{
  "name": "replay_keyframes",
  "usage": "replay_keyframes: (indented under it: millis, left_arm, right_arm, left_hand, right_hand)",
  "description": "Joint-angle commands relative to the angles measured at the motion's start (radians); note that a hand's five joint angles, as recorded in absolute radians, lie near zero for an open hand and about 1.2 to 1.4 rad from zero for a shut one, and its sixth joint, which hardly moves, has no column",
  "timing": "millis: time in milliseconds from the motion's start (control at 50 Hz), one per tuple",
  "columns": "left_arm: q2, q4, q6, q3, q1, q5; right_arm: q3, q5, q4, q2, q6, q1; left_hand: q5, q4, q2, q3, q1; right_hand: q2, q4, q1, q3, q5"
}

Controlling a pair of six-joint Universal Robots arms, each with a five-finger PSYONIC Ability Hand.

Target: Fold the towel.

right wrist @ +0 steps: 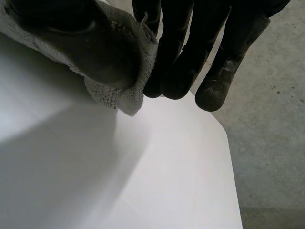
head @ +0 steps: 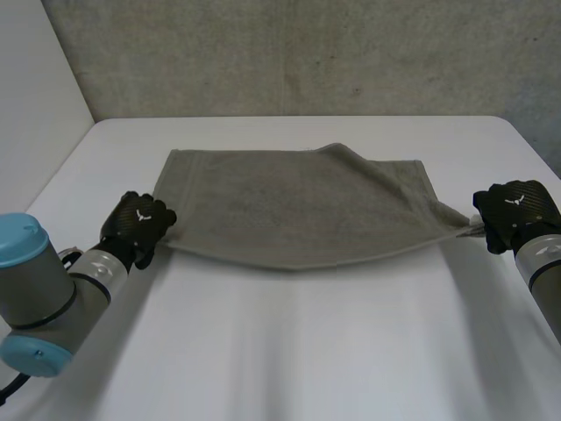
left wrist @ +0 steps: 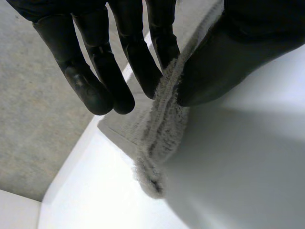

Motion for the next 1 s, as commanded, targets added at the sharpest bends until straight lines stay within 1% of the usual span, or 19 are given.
replay_keyframes:
  millis: [20,140,180,300,380,400,440,520,580,600,620,660,680,720,780,820,840,880,1000]
  left_arm:
    - [0.076,-0.114,0.004,-0.016,0.012,0.000]
    - [0.236,-0.219,-0.001,-0.064,0.055,0.011]
    - [0.283,-0.228,-0.001,-0.081,0.064,0.012]
    - [0.475,-0.248,-0.002,-0.166,0.101,0.012]
    - [0.561,-0.277,-0.002,-0.205,0.107,0.023]
    - [0.589,-0.289,-0.002,-0.216,0.107,0.034]
    - [0.606,-0.298,-0.002,-0.217,0.107,0.048]
    - [0.603,-0.295,-0.002,-0.205,0.109,0.070]
    - [0.531,-0.289,-0.001,-0.173,0.105,0.072]
    - [0.531,-0.289,-0.001,-0.173,0.105,0.072]
    - [0.452,-0.283,0.004,-0.132,0.092,0.068]
    - [0.384,-0.280,0.007,-0.086,0.084,0.063]
    - [0.318,-0.283,0.001,-0.032,0.072,0.058]
    - [0.254,-0.286,-0.001,0.024,0.057,0.057]
    - [0.119,-0.289,0.001,0.146,0.026,0.049]
    - [0.057,-0.289,0.001,0.211,0.012,0.043]
    - [0.001,-0.289,0.001,0.274,0.001,0.034]
    - [-0.056,-0.289,0.001,0.337,-0.006,0.023]
    - [-0.262,-0.291,0.001,0.603,-0.046,-0.046]
  right_arm:
    - [-0.012,-0.006,0.060,-0.059,-0.049,-0.003]
    - [-0.018,-0.021,0.180,-0.136,-0.127,-0.014]
    - [-0.024,-0.046,0.282,-0.193,-0.167,-0.020]
    - [-0.032,-0.095,0.428,-0.317,-0.187,-0.085]
    - [-0.048,-0.193,0.570,-0.418,-0.223,-0.169]
    - [-0.048,-0.193,0.571,-0.419,-0.224,-0.169]
    - [-0.073,-0.271,0.629,-0.445,-0.248,-0.222]
    - [-0.101,-0.320,0.643,-0.440,-0.250,-0.249]
    - [-0.117,-0.346,0.637,-0.402,-0.247,-0.253]
    - [-0.131,-0.343,0.631,-0.343,-0.251,-0.243]
    - [-0.131,-0.343,0.631,-0.342,-0.251,-0.243]
    - [-0.212,-0.302,0.620,-0.185,-0.251,-0.200]
    - [-0.213,-0.302,0.620,-0.184,-0.251,-0.200]
    - [-0.301,-0.239,0.623,-0.042,-0.247,-0.140]
    - [-0.354,-0.208,0.620,0.022,-0.247,-0.109]
    - [-0.476,-0.144,0.618,0.157,-0.231,-0.065]
    - [-0.476,-0.144,0.618,0.158,-0.231,-0.065]
    - [-0.615,-0.095,0.617,0.299,-0.204,-0.034]
    - [-0.805,-0.061,0.609,0.448,-0.151,-0.003]
  left_hand:
    - [-0.244,-0.121,-0.114,-0.137,-0.024]
    - [-0.244,-0.121,-0.114,-0.137,-0.024]
    - [-0.244,-0.121,-0.114,-0.137,-0.024]
    - [-0.244,-0.121,-0.114,-0.137,-0.024]
    - [-0.244,-0.121,-0.114,-0.137,-0.024]
    - [-0.244,-0.121,-0.114,-0.137,-0.024]
    - [-0.244,-0.121,-0.114,-0.137,-0.024]
    - [-0.244,-0.121,-0.114,-0.137,-0.024]
    - [-0.244,-0.121,-0.114,-0.137,-0.024]
    - [-0.244,-0.121,-0.114,-0.137,-0.024]
    - [-0.244,-0.121,-0.114,-0.137,-0.024]
    - [-0.244,-0.121,-0.114,-0.137,-0.024]
    - [-0.244,-0.121,-0.114,-0.137,-0.024]
    - [-0.244,-0.121,-0.114,-0.137,-0.024]
    - [-0.244,-0.121,-0.114,-0.137,-0.024]
    - [-0.244,-0.121,-0.114,-0.137,-0.024]
    - [-0.244,-0.121,-0.114,-0.137,-0.024]
    - [-0.244,-0.121,-0.114,-0.137,-0.024]
    - [-0.244,-0.121,-0.114,-0.137,-0.024]
  right_hand:
    - [0.064,0.051,0.070,0.062,0.031]
    - [0.064,0.051,0.070,0.062,0.031]
    - [0.064,0.051,0.070,0.062,0.031]
    - [0.064,0.051,0.070,0.062,0.031]
    - [0.064,0.051,0.070,0.062,0.031]
    - [0.064,0.051,0.070,0.062,0.031]
    - [0.064,0.051,0.070,0.062,0.031]
    - [0.064,0.051,0.070,0.062,0.031]
    - [0.064,0.051,0.070,0.062,0.031]
    - [0.064,0.051,0.070,0.062,0.031]
    - [0.064,0.051,0.070,0.062,0.031]
    - [0.064,0.051,0.070,0.062,0.031]
    - [0.064,0.051,0.070,0.062,0.031]
    - [0.064,0.051,0.070,0.062,0.031]
    - [0.064,0.051,0.070,0.062,0.031]
    - [0.064,0.051,0.070,0.062,0.031]
    - [0.064,0.051,0.070,0.062,0.031]
    - [0.064,0.051,0.070,0.062,0.031]
    - [0.064,0.051,0.070,0.062,0.031]
